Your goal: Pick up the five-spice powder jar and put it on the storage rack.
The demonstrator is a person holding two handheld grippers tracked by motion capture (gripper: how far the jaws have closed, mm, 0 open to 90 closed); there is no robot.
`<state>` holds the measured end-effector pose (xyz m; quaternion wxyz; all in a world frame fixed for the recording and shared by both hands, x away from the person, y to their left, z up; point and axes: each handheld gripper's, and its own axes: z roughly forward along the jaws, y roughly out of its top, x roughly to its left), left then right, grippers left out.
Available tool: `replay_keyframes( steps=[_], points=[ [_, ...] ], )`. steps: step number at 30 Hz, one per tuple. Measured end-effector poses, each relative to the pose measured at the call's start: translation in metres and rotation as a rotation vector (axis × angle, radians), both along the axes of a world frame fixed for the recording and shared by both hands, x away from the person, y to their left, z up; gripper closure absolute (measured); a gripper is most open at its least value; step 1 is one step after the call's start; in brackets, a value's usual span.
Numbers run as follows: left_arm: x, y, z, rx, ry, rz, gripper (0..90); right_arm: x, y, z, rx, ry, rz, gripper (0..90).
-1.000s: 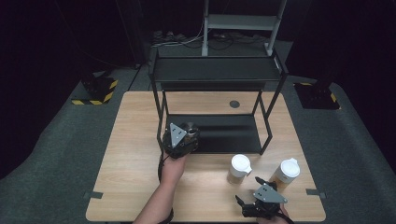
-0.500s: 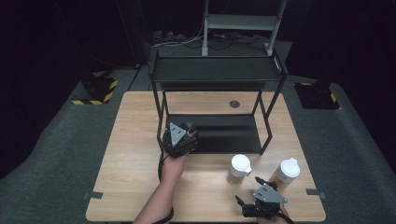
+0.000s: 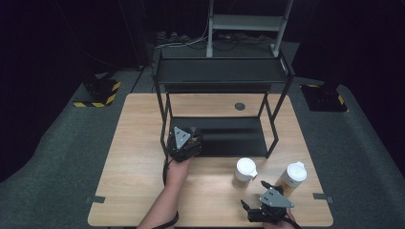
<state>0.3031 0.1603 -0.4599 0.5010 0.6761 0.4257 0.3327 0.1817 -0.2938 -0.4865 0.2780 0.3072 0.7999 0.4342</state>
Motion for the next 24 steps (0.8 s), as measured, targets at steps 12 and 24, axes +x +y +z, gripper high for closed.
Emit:
replay_keyframes(
  steps=[12,24],
  points=[
    [0.0,-0.0007,-0.0052,0.006,-0.002,0.01,34.4,-0.0003,0.0004,-0.0002,-0.002,-0.003,0.001,0.2],
    [0.0016,0.0006,-0.0057,-0.004,0.005,0.009,34.3,-0.0001,0.0005,-0.0001,-0.003,-0.002,0.002,0.2]
  ],
)
